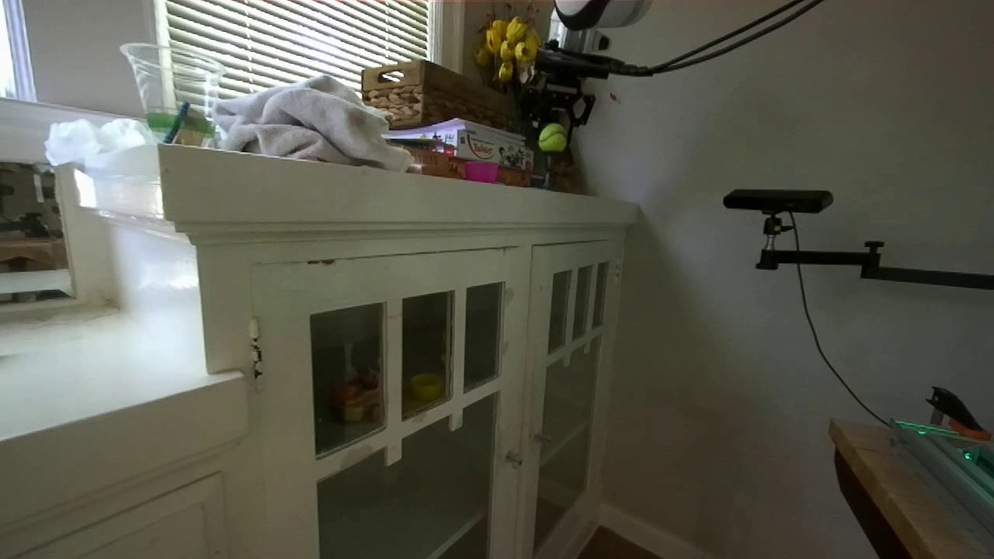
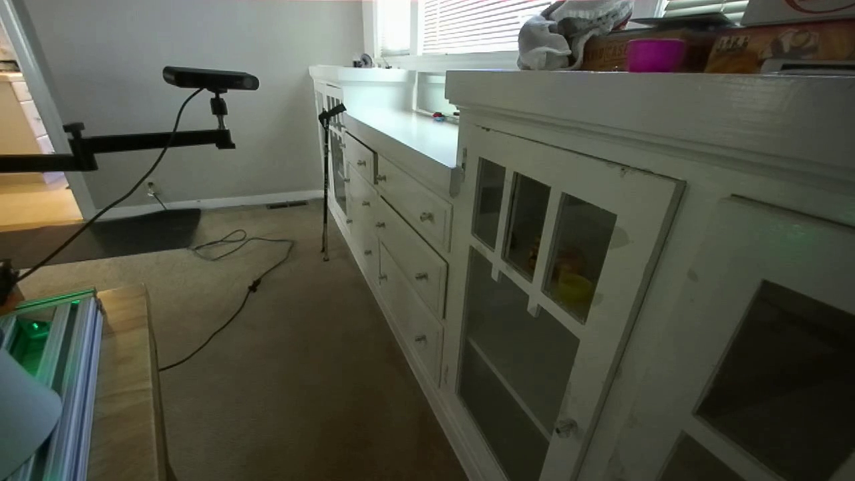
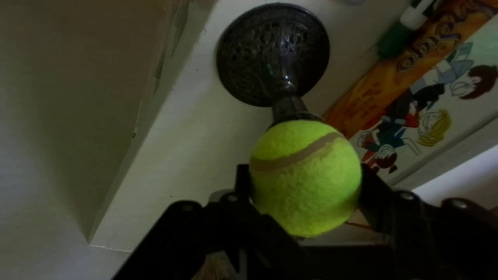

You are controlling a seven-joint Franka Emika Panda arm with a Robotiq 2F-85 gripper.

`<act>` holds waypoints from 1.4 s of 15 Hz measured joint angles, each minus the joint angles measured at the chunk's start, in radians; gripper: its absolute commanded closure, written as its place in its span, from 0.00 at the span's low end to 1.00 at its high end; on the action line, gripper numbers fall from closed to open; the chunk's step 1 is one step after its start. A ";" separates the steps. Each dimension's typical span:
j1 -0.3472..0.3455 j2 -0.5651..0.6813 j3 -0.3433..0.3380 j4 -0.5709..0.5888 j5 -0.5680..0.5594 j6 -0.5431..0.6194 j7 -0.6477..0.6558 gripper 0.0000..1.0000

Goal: Move the tennis ball and place it next to the pink item

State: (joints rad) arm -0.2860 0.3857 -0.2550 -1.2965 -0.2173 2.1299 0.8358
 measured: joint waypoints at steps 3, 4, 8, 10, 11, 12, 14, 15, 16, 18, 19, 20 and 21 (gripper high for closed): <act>0.001 0.000 0.000 0.008 0.000 0.000 0.000 0.58; 0.002 0.000 0.000 0.012 -0.001 -0.001 0.000 0.58; 0.009 -0.011 0.002 0.035 -0.001 -0.027 -0.009 0.58; 0.018 -0.029 0.007 0.038 -0.001 -0.045 -0.027 0.58; 0.023 -0.038 0.013 0.038 -0.001 -0.054 -0.039 0.58; 0.029 -0.049 0.020 0.037 -0.001 -0.063 -0.052 0.58; 0.043 -0.070 0.039 0.029 -0.001 -0.070 -0.073 0.58; 0.050 -0.082 0.049 0.019 -0.001 -0.072 -0.082 0.58; 0.058 -0.091 0.059 0.009 -0.001 -0.075 -0.090 0.58; 0.074 -0.108 0.076 -0.021 -0.001 -0.079 -0.103 0.58; 0.081 -0.115 0.083 -0.039 -0.001 -0.080 -0.105 0.58; 0.088 -0.122 0.089 -0.060 -0.001 -0.080 -0.107 0.58; 0.095 -0.128 0.092 -0.082 -0.002 -0.080 -0.109 0.58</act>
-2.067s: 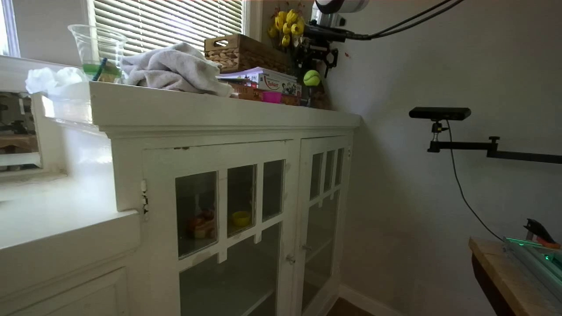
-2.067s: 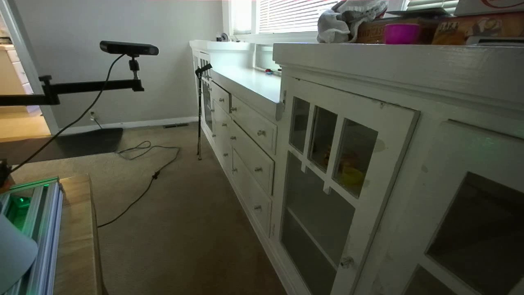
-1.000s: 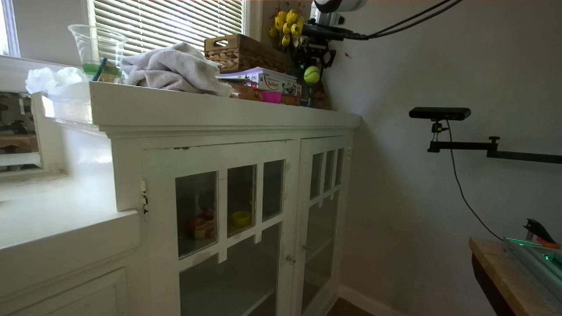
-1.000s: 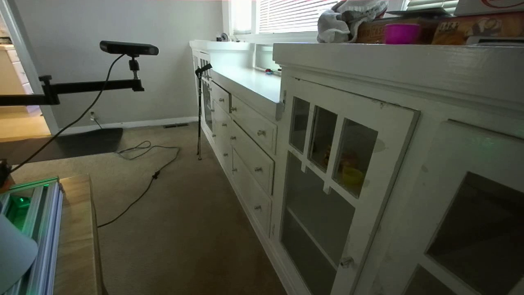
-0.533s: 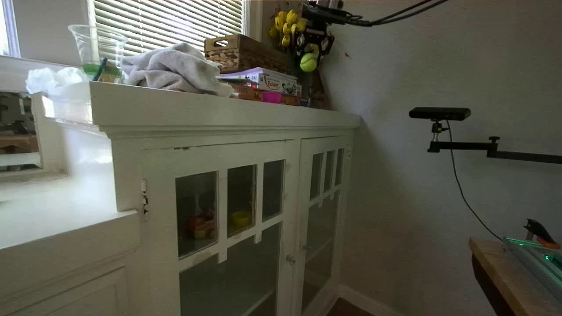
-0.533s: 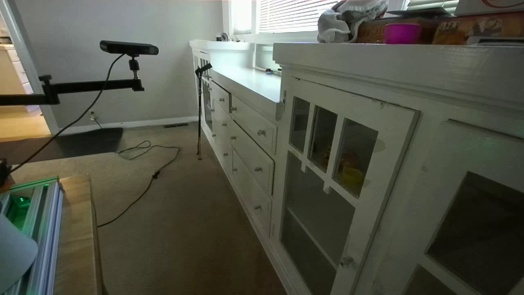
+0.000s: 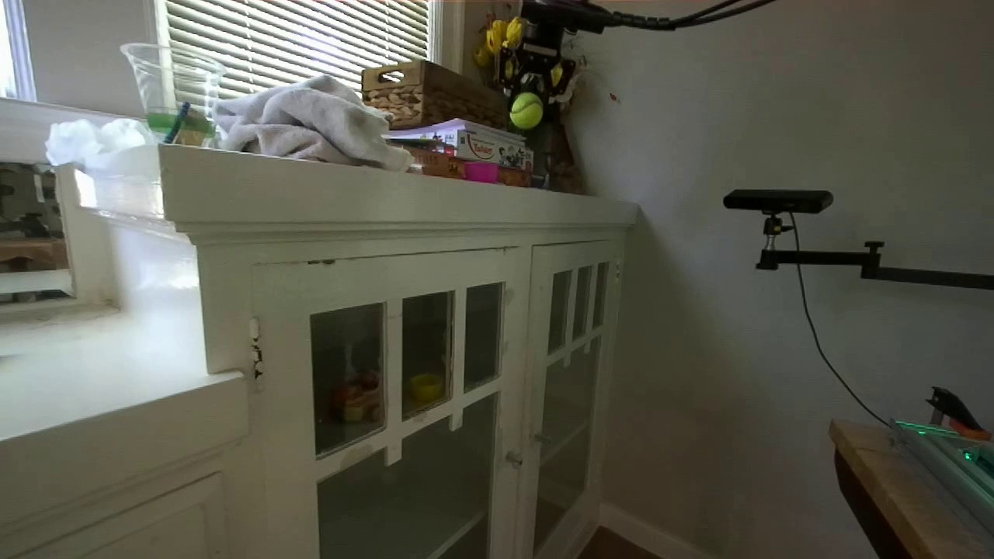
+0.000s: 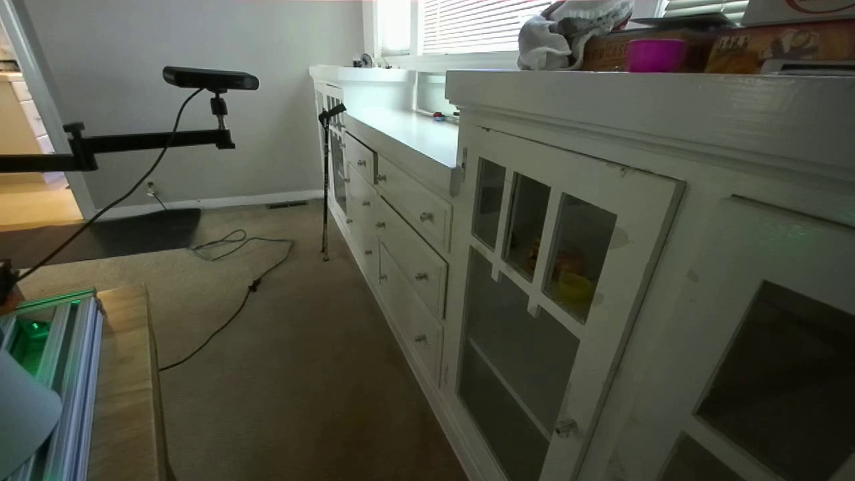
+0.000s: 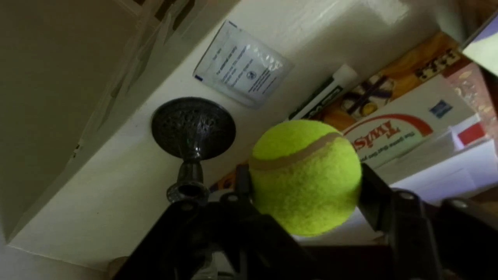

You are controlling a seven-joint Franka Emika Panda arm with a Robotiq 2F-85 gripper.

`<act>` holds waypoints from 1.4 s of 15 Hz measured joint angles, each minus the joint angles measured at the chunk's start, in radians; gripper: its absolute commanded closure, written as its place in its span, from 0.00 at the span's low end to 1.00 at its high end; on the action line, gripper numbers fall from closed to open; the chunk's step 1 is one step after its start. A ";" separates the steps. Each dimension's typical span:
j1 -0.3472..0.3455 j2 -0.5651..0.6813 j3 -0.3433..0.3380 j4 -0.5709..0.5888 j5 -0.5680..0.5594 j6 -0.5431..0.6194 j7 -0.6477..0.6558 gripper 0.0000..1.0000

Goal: Move the tennis ball and place it next to the pink item

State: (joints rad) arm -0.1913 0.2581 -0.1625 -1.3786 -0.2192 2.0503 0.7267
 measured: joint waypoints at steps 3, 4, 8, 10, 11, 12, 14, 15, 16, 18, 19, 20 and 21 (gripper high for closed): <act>0.013 -0.013 0.005 -0.070 -0.004 0.002 -0.002 0.58; 0.014 -0.016 0.005 -0.094 -0.005 0.005 -0.002 0.58; 0.029 -0.022 -0.010 -0.185 -0.009 0.068 -0.003 0.58; 0.036 -0.027 -0.012 -0.227 -0.009 0.106 -0.003 0.58; 0.040 -0.030 -0.013 -0.246 -0.009 0.127 -0.003 0.58; 0.043 -0.032 -0.013 -0.263 -0.009 0.148 -0.003 0.58; 0.050 -0.038 -0.014 -0.295 -0.009 0.188 -0.003 0.58; 0.053 -0.040 -0.014 -0.309 -0.009 0.209 -0.003 0.58; 0.055 -0.044 -0.014 -0.322 -0.009 0.229 -0.003 0.58; 0.058 -0.051 -0.014 -0.344 -0.009 0.261 -0.003 0.58; 0.060 -0.055 -0.014 -0.352 -0.009 0.272 -0.003 0.58; 0.061 -0.058 -0.014 -0.358 -0.009 0.281 -0.003 0.58; 0.062 -0.061 -0.014 -0.364 -0.009 0.293 -0.003 0.58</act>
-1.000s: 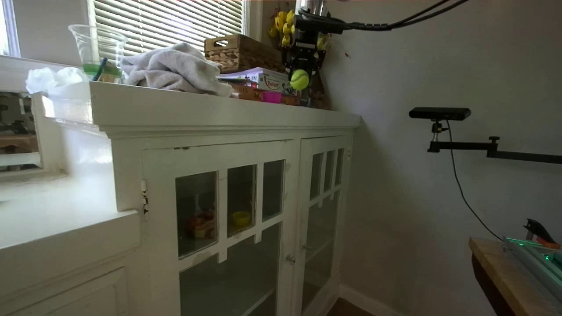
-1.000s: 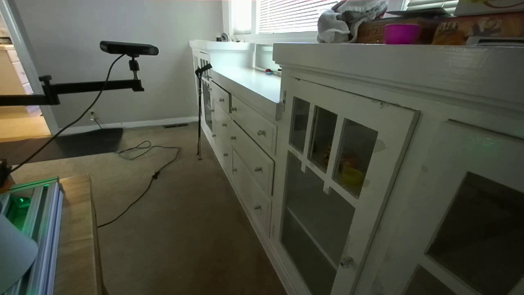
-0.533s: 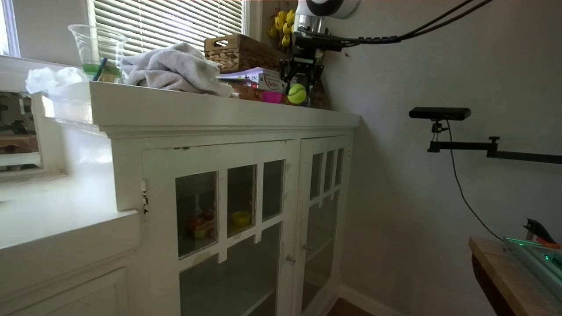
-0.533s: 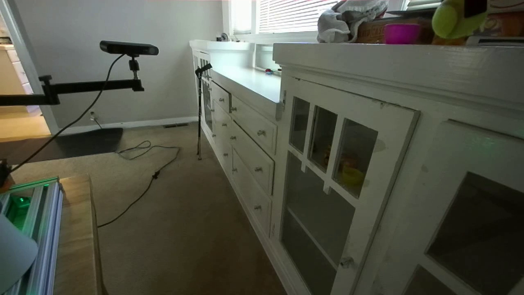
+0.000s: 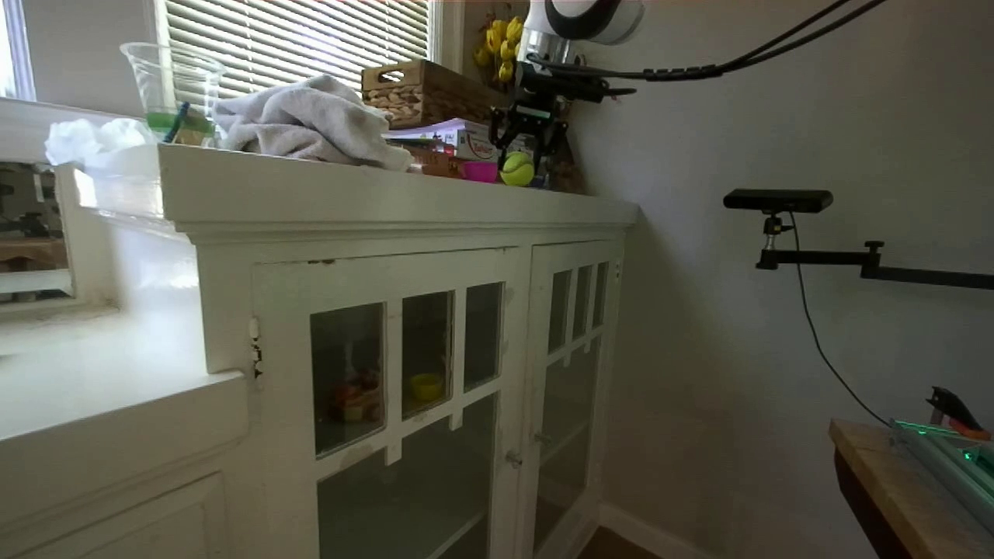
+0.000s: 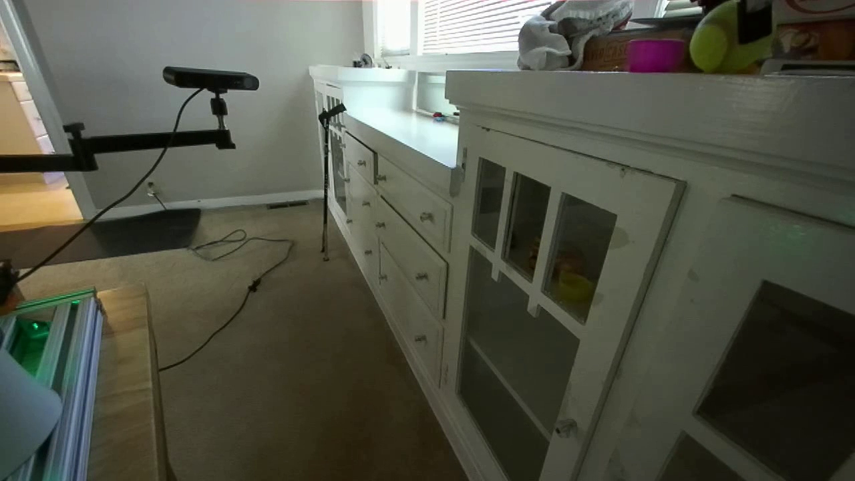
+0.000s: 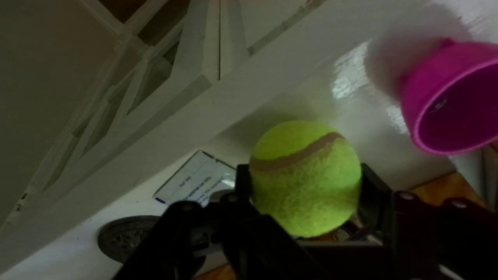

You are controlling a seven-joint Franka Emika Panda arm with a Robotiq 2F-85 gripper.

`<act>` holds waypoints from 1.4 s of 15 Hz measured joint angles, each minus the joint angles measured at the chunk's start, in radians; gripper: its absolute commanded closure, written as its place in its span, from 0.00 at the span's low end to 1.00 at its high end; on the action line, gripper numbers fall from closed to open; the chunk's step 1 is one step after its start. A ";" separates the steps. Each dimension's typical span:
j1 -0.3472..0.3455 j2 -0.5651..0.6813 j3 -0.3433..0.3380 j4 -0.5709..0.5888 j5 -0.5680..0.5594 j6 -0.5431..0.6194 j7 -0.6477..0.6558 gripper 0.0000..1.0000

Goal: Move the tennis ball and place it next to the pink item

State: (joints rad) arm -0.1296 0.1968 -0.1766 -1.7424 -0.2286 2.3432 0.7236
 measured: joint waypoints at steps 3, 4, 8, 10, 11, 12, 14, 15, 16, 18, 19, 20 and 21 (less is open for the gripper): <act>0.001 -0.005 -0.002 -0.013 0.000 0.037 0.000 0.08; 0.001 -0.005 -0.003 -0.014 0.000 0.047 0.000 0.06; 0.001 -0.009 -0.006 -0.015 0.000 0.070 -0.003 0.00; 0.001 -0.015 -0.007 -0.015 0.000 0.074 -0.007 0.00; 0.001 -0.018 -0.007 -0.016 0.000 0.076 -0.010 0.00; 0.001 -0.022 -0.007 -0.017 0.000 0.077 -0.013 0.00; 0.003 -0.035 -0.007 -0.020 0.000 0.077 -0.021 0.00; 0.005 -0.047 -0.007 -0.023 -0.001 0.076 -0.025 0.00; 0.008 -0.062 -0.007 -0.026 -0.006 0.072 -0.028 0.00; 0.018 -0.107 -0.006 -0.030 -0.043 0.017 -0.030 0.00; 0.024 -0.137 -0.003 -0.031 -0.072 -0.037 -0.030 0.00; 0.028 -0.172 0.002 -0.031 -0.096 -0.102 -0.030 0.00; 0.030 -0.208 0.012 -0.030 -0.114 -0.172 -0.037 0.00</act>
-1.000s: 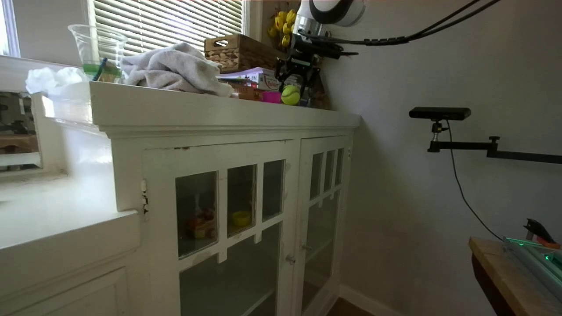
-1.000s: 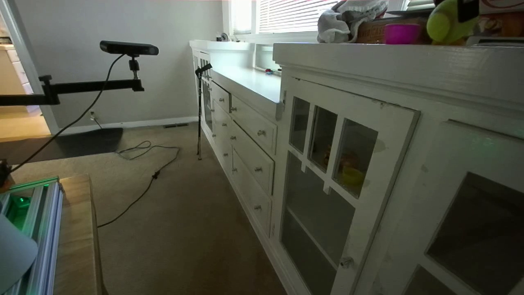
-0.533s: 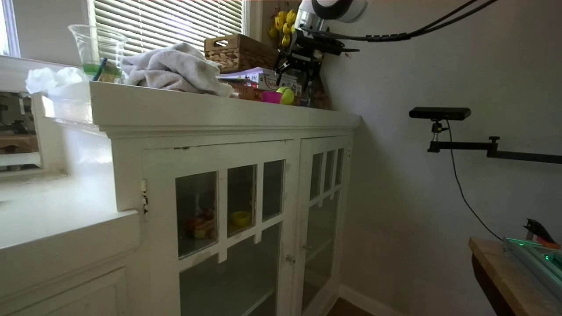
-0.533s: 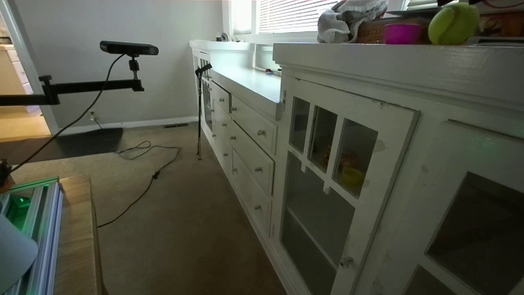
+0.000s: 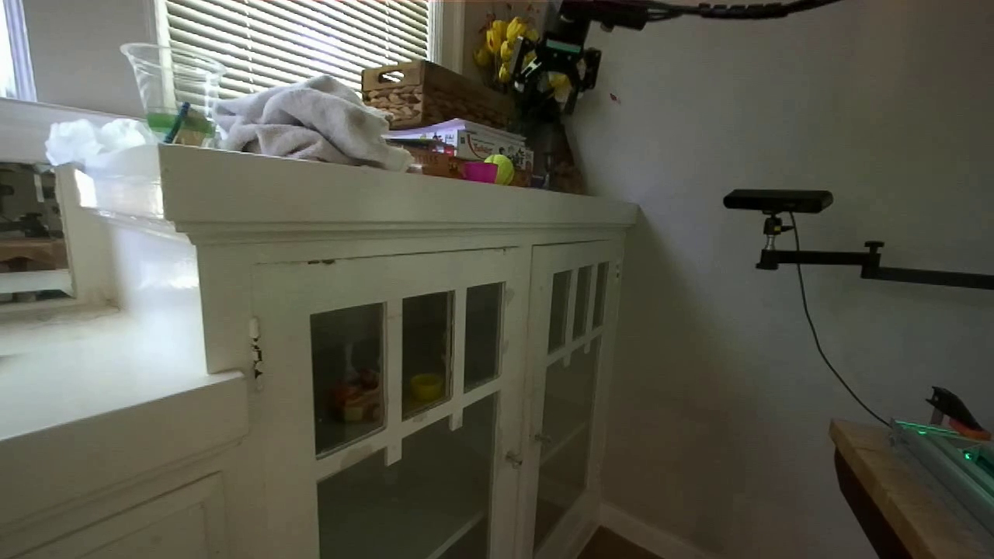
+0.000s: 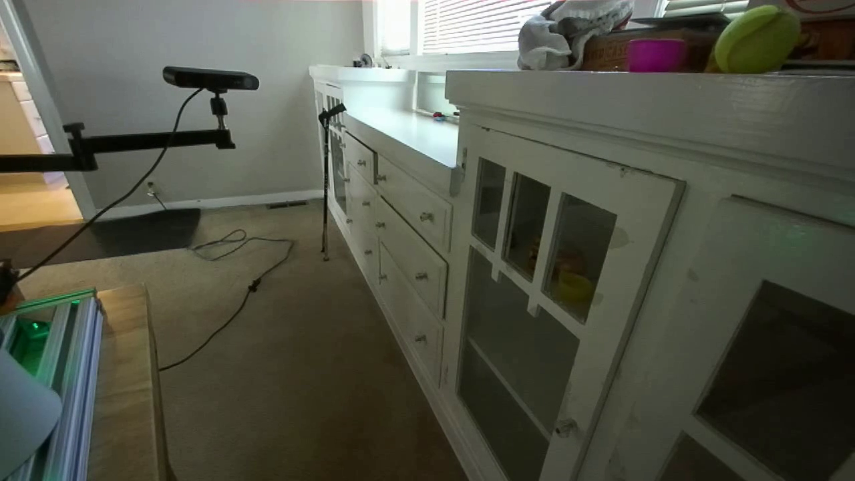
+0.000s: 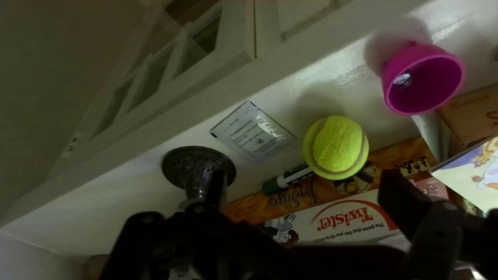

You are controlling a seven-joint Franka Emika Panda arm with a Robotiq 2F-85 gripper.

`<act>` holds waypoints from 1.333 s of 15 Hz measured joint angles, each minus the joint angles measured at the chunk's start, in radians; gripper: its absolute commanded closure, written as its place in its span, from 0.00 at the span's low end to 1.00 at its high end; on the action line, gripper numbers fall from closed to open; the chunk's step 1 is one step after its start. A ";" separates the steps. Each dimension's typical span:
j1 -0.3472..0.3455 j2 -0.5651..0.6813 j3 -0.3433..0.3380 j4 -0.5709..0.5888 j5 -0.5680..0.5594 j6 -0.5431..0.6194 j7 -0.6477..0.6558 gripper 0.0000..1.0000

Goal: Move the tennis ball and place it next to the pink item

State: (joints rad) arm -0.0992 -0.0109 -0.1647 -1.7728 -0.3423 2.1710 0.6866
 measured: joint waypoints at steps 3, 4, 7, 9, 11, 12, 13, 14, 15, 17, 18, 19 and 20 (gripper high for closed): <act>0.001 -0.098 0.040 0.004 -0.005 -0.208 -0.064 0.00; 0.001 -0.125 0.054 0.008 -0.005 -0.272 -0.084 0.00; 0.003 -0.181 0.081 0.017 0.037 -0.416 -0.181 0.00; 0.003 -0.193 0.083 0.018 0.046 -0.430 -0.203 0.00; 0.003 -0.191 0.083 0.017 0.047 -0.432 -0.208 0.00; 0.003 -0.191 0.083 0.017 0.047 -0.432 -0.208 0.00; 0.003 -0.190 0.083 0.017 0.047 -0.432 -0.209 0.00; 0.003 -0.190 0.083 0.017 0.047 -0.432 -0.209 0.00; 0.003 -0.190 0.083 0.017 0.047 -0.432 -0.209 0.00; 0.003 -0.190 0.083 0.017 0.047 -0.432 -0.209 0.00; 0.003 -0.190 0.083 0.017 0.047 -0.432 -0.209 0.00; 0.003 -0.190 0.083 0.017 0.047 -0.432 -0.210 0.00; 0.003 -0.190 0.083 0.017 0.047 -0.432 -0.210 0.00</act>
State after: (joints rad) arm -0.0959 -0.2013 -0.0815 -1.7554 -0.2956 1.7391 0.4770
